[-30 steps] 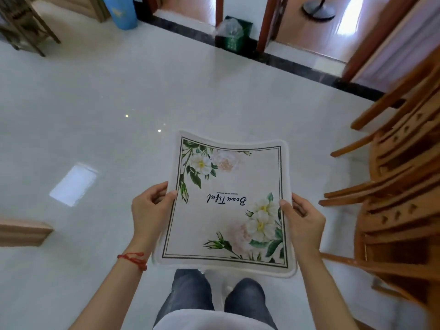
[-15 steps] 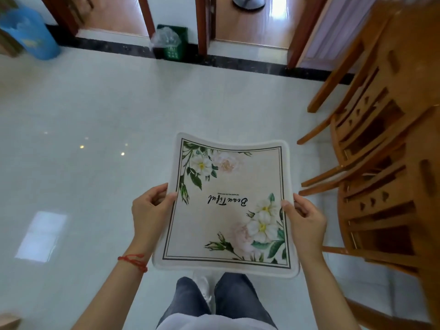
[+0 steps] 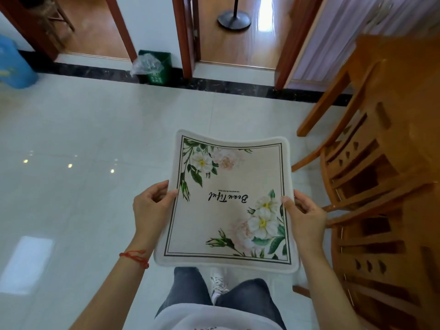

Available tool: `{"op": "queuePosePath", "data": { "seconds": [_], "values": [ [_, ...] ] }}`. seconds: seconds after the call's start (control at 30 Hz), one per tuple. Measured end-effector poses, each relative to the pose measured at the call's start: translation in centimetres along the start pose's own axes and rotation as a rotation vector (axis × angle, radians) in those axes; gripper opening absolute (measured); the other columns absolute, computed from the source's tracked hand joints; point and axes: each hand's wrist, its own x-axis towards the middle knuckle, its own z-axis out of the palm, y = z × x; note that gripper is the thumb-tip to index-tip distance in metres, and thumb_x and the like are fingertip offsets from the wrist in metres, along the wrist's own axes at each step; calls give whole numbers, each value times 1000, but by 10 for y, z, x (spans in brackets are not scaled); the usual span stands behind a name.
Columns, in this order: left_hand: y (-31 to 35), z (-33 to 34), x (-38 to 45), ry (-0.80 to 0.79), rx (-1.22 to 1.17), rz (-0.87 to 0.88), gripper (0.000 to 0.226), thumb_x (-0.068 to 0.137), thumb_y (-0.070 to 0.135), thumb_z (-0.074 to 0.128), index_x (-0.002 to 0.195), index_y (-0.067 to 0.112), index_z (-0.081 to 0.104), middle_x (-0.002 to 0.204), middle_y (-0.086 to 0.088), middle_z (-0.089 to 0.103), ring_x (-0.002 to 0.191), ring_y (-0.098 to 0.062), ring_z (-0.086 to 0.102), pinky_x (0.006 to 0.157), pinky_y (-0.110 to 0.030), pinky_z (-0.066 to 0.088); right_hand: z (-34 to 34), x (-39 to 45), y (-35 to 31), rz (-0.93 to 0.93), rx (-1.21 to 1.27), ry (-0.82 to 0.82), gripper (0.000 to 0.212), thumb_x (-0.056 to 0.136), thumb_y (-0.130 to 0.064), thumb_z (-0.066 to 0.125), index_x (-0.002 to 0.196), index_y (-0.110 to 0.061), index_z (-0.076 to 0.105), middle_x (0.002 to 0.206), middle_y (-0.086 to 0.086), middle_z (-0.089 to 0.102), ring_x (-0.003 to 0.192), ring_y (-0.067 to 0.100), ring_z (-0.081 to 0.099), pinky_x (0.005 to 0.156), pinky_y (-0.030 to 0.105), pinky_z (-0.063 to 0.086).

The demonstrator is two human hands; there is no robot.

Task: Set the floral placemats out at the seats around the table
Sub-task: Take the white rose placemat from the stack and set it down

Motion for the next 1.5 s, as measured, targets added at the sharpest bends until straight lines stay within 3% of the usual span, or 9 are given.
{"op": "queuePosePath", "data": {
  "seconds": [0.13,0.33,0.47,0.67,0.9,1.07,1.23,1.37,1.5],
  "values": [
    [18,24,40,-24,-5,-2,29,79,10,69,108,6,67,87,-2,70,76,-12,67,72,-22,57,12,39,-12,10,24,2,26,81,-7,67,107,-9,66,85,1,69,76,7,66,74,20,54],
    [46,62,114,-76,8,18,23,79,9,68,102,9,69,84,6,69,67,1,65,64,-11,53,42,103,-32,61,48,52,22,81,-7,67,95,-24,67,85,0,70,82,18,67,79,34,55],
    [72,89,172,-140,29,55,26,80,11,68,105,6,68,84,5,69,71,-7,66,66,-14,55,66,146,-49,76,50,116,26,81,-9,67,107,-11,67,85,3,71,85,24,68,82,42,55],
    [111,126,248,-214,38,110,28,79,9,69,107,5,67,86,-4,69,65,-1,65,68,-15,55,93,201,-79,65,73,213,28,81,-8,68,109,-6,66,79,-2,69,77,20,65,80,39,55],
    [141,176,295,-310,69,139,30,80,12,68,109,5,66,86,-4,70,75,-14,68,75,-30,58,95,252,-95,97,120,268,23,81,-7,67,95,-25,69,77,3,72,77,28,69,75,43,57],
    [165,224,313,-360,55,174,25,81,9,67,105,14,66,83,4,69,66,-2,66,68,-20,57,81,295,-96,120,103,296,20,81,-13,68,100,-17,71,77,2,73,77,26,69,74,49,57],
    [190,271,325,-404,44,199,24,81,7,67,104,14,66,80,6,70,65,0,66,67,-21,57,59,333,-107,131,118,342,23,80,-13,68,102,-21,69,78,3,72,77,26,69,73,48,57],
    [209,309,331,-464,38,221,21,81,7,67,99,17,67,69,22,70,64,-4,67,61,-18,56,37,355,-109,133,105,390,29,80,-18,69,108,-16,67,80,6,71,79,27,68,75,47,57],
    [226,343,331,-556,43,261,20,82,8,65,100,17,66,69,14,71,66,-4,68,58,-16,55,18,368,-112,128,114,475,27,80,-17,70,107,-17,68,77,3,71,76,24,69,74,40,58]
  ]
}}
